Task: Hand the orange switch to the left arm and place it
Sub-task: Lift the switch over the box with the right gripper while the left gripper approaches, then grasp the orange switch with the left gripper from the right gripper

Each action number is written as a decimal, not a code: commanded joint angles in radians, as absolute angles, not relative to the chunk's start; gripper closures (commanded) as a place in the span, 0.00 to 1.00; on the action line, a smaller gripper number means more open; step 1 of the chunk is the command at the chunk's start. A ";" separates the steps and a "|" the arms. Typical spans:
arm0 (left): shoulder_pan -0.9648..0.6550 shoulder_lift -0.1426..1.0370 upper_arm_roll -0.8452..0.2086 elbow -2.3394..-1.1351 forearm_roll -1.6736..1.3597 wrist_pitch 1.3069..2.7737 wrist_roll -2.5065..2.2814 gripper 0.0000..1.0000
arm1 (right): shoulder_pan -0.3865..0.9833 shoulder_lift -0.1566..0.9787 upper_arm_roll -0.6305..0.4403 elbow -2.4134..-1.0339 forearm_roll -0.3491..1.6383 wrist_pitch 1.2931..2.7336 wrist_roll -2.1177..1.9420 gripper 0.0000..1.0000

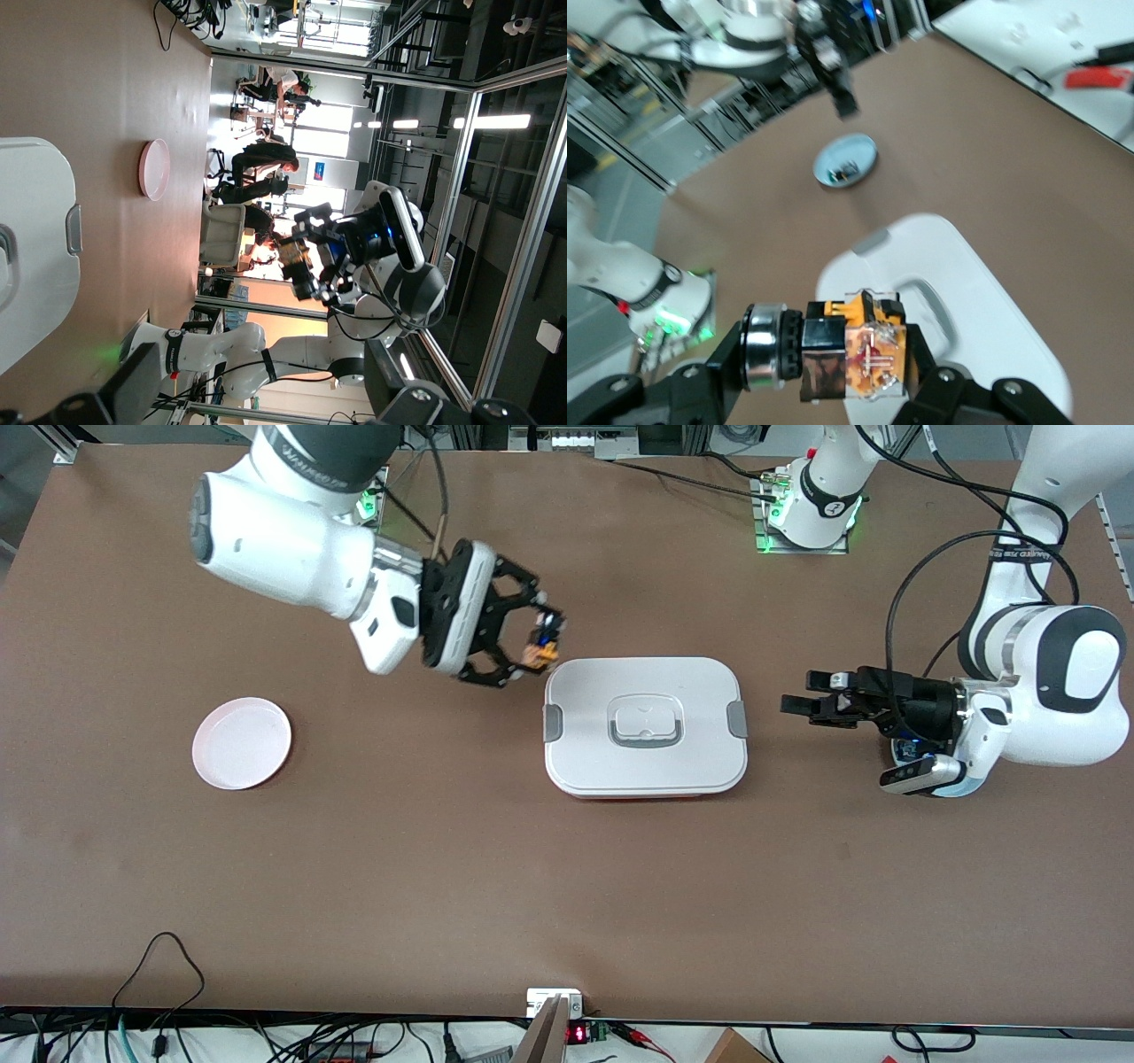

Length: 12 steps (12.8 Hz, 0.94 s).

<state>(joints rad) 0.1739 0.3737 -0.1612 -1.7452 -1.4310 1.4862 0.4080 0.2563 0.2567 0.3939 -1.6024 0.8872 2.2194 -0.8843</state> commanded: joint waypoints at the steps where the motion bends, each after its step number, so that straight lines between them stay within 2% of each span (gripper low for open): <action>1: 0.176 0.356 -0.242 -1.749 -1.425 1.589 0.278 0.00 | 0.329 0.282 0.391 -1.592 1.040 2.305 -1.009 1.00; 4: 0.179 0.263 -0.264 -1.769 -1.428 1.611 0.095 0.00 | 0.389 0.282 0.391 -1.588 1.119 2.374 -1.116 1.00; 6: 0.178 0.188 -0.264 -1.830 -1.427 1.620 0.072 0.00 | 0.394 0.287 0.397 -1.588 1.208 2.410 -1.237 1.00; 9: 0.184 0.016 -0.299 -1.981 -1.428 1.674 0.064 0.00 | 0.388 0.304 0.397 -1.592 1.495 2.405 -1.522 1.00; 12: 0.184 -0.116 -0.302 -2.054 -1.433 1.677 0.011 0.00 | 0.390 0.316 0.396 -1.595 1.681 2.401 -1.692 1.00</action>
